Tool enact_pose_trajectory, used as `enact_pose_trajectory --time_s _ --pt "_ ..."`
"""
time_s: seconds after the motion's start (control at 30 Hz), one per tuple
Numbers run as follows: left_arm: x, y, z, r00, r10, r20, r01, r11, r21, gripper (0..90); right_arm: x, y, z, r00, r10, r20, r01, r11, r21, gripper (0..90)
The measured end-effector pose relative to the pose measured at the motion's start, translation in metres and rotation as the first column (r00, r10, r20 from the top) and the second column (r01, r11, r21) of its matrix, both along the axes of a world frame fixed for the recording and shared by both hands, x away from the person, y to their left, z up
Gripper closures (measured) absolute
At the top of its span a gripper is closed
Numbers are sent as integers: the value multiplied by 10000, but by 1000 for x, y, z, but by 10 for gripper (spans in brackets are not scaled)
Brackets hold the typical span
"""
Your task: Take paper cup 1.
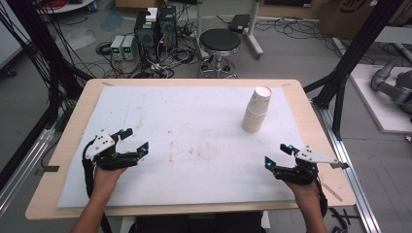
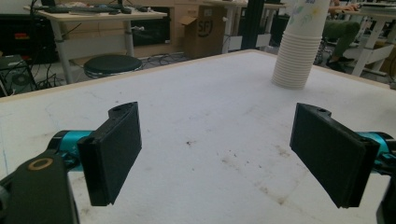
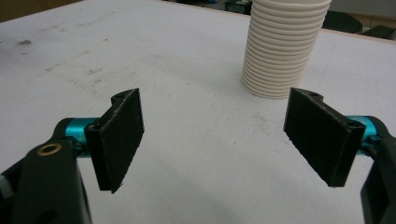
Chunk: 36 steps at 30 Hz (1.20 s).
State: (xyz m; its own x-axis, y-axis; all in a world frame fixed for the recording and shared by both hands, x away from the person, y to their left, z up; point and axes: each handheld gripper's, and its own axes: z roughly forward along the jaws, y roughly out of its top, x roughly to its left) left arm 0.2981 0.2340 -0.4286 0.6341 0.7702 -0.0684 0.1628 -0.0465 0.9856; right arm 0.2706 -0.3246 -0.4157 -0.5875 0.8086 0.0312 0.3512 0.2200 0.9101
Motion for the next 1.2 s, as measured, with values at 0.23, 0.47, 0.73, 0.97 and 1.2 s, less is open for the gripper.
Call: enact_pose_trajectory --time_s 0.23,0.47,0.73,0.97,1.2 --pt "0 1 -2 9999 54 -125 -53 9999 90 166 7 3 4 10000 16 20 -16 10000 10 205" --pt "2 -4 -4 9997 -168 -180 168 9999 25 166 19 4 17 10000 -72 52 70 9996 285 205" --pt "4 -9 -5 9991 -357 -206 358 9994 26 166 36 10 42 9999 -91 -68 91 10000 39 204" --pt "4 -10 -5 9989 -431 -207 431 9991 -5 166 54 16 65 10000 -37 62 36 10000 74 204" --pt "4 -9 -6 9988 -410 -258 409 9992 -38 166 75 18 77 9999 -111 77 111 9999 -35 204"
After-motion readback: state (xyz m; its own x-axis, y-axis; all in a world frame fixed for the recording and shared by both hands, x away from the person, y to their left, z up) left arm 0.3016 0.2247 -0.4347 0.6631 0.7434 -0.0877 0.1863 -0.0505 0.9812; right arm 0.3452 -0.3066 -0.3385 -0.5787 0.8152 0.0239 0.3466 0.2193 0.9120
